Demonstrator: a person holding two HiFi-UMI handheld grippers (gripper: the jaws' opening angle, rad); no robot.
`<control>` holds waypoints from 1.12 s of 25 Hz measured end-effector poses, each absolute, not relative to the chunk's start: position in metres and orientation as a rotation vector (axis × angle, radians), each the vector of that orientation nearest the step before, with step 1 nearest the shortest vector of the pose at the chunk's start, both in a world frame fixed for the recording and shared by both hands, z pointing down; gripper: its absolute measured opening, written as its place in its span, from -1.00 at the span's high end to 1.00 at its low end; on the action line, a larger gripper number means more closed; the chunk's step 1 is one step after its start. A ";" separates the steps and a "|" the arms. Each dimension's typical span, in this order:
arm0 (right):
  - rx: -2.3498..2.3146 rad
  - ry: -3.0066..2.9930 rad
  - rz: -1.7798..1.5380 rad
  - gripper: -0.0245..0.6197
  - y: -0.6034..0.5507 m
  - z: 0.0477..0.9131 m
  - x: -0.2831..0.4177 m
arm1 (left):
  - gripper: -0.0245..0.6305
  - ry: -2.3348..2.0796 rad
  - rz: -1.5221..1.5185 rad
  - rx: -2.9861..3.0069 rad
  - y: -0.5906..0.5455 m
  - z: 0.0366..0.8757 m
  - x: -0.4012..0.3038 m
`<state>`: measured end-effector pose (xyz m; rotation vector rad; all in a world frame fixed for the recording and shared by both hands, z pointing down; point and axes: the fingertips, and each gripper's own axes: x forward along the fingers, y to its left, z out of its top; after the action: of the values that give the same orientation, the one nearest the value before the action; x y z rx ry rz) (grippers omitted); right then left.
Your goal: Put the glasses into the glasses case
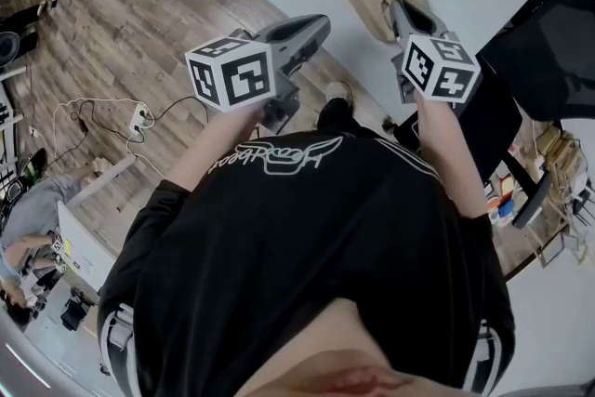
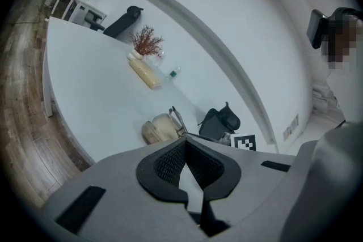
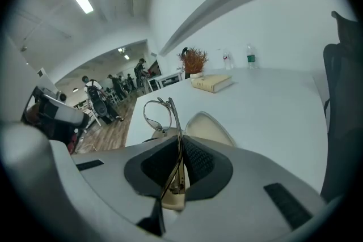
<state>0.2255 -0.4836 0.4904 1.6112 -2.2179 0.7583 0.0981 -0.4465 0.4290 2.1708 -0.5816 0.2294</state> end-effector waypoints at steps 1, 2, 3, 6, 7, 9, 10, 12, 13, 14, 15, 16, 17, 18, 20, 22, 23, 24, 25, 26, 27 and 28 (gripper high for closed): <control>1.608 -2.200 0.741 0.84 -0.486 0.494 0.227 | 0.90 -0.583 0.227 2.167 -0.448 0.431 0.098; 1.604 -2.185 0.726 0.84 -0.488 0.497 0.228 | 0.91 -0.584 0.225 2.165 -0.450 0.432 0.098; 1.601 -2.170 0.713 0.84 -0.490 0.500 0.228 | 0.91 -0.585 0.222 2.162 -0.452 0.433 0.098; 1.589 -2.131 0.684 0.84 -0.492 0.509 0.226 | 0.91 -0.591 0.216 2.154 -0.455 0.437 0.094; 1.582 -2.119 0.677 0.84 -0.491 0.512 0.225 | 0.91 -0.593 0.214 2.151 -0.455 0.438 0.093; 1.563 -2.095 0.661 0.84 -0.490 0.520 0.225 | 0.91 -0.596 0.208 2.149 -0.455 0.439 0.092; 1.552 -2.082 0.653 0.84 -0.489 0.524 0.225 | 0.91 -0.597 0.206 2.148 -0.455 0.439 0.093; 1.529 -2.057 0.641 0.84 -0.489 0.531 0.225 | 0.91 -0.598 0.203 2.147 -0.455 0.439 0.095; 1.518 -2.046 0.638 0.84 -0.489 0.534 0.225 | 0.91 -0.598 0.203 2.146 -0.455 0.438 0.095; 1.509 -2.032 0.634 0.84 -0.489 0.536 0.225 | 0.91 -0.599 0.203 2.144 -0.454 0.438 0.095; 1.503 -2.015 0.630 0.84 -0.488 0.539 0.224 | 0.91 -0.600 0.204 2.142 -0.454 0.439 0.095; 1.497 -1.998 0.625 0.84 -0.488 0.541 0.224 | 0.91 -0.601 0.205 2.139 -0.453 0.439 0.095; 1.489 -1.984 0.619 0.84 -0.488 0.543 0.223 | 0.91 -0.602 0.206 2.137 -0.453 0.440 0.095; 1.480 -1.975 0.614 0.84 -0.488 0.545 0.222 | 0.91 -0.604 0.206 2.135 -0.452 0.440 0.094; 1.467 -1.963 0.606 0.84 -0.488 0.547 0.218 | 0.91 -0.610 0.205 2.133 -0.452 0.441 0.091; 1.457 -1.954 0.595 0.84 -0.489 0.548 0.217 | 0.91 -0.617 0.202 2.133 -0.452 0.441 0.089; 1.449 -1.946 0.588 0.84 -0.489 0.549 0.216 | 0.91 -0.620 0.200 2.132 -0.452 0.441 0.089; 1.441 -1.934 0.579 0.84 -0.489 0.550 0.217 | 0.91 -0.622 0.199 2.131 -0.452 0.441 0.089; 1.432 -1.922 0.569 0.84 -0.489 0.551 0.217 | 0.91 -0.623 0.197 2.130 -0.452 0.441 0.089; 1.425 -1.911 0.560 0.84 -0.489 0.553 0.217 | 0.91 -0.624 0.196 2.128 -0.452 0.442 0.089; 1.421 -1.903 0.553 0.84 -0.489 0.554 0.217 | 0.91 -0.625 0.196 2.127 -0.452 0.442 0.088; 1.418 -1.896 0.549 0.84 -0.489 0.555 0.216 | 0.91 -0.626 0.196 2.127 -0.452 0.442 0.087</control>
<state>0.2160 -0.4893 0.5546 1.4180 -1.8961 0.5488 0.0870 -0.4522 0.4419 2.1269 -0.6263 0.1956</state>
